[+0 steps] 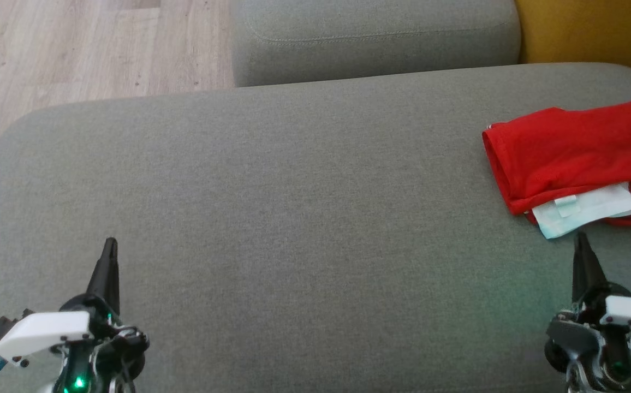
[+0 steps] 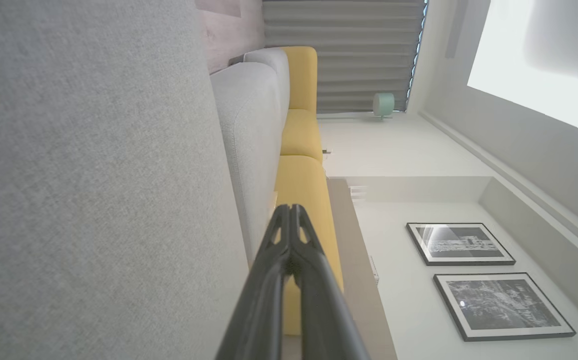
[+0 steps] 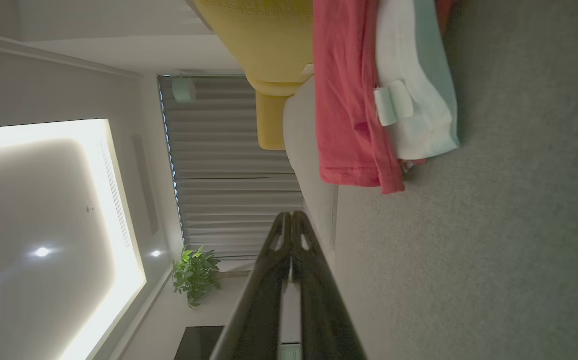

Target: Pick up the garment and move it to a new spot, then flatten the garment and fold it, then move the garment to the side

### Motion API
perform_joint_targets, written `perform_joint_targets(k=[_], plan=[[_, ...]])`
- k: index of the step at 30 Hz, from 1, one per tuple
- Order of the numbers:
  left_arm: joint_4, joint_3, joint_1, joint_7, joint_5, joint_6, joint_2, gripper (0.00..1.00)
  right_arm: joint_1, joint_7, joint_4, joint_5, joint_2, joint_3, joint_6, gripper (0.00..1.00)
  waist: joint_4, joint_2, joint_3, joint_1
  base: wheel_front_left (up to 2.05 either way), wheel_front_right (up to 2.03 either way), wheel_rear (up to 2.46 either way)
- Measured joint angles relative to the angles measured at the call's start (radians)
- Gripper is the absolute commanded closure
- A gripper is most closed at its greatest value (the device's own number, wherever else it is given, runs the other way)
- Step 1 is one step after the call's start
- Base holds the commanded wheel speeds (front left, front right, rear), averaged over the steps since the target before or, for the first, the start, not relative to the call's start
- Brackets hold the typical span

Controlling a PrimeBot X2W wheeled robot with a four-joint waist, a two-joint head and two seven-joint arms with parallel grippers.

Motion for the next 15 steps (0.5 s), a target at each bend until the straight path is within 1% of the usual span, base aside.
perform_joint_targets(k=[3, 15], plan=[[0.0, 0.006, -0.003, 0.008, -0.021, -0.003, 0.0, 1.0, -0.008, 0.006, -0.006, 0.026, 0.0, -0.003, 0.0, 1.0, 0.0, 0.0, 0.001, 0.0, 0.0, 0.0, 0.0], [0.002, 0.008, -0.004, 0.008, -0.023, -0.003, 0.0, 1.0, -0.008, 0.006, -0.006, 0.027, 0.0, -0.004, 0.0, 1.0, 0.0, 0.0, 0.001, 0.0, 0.0, 0.0, 0.0]])
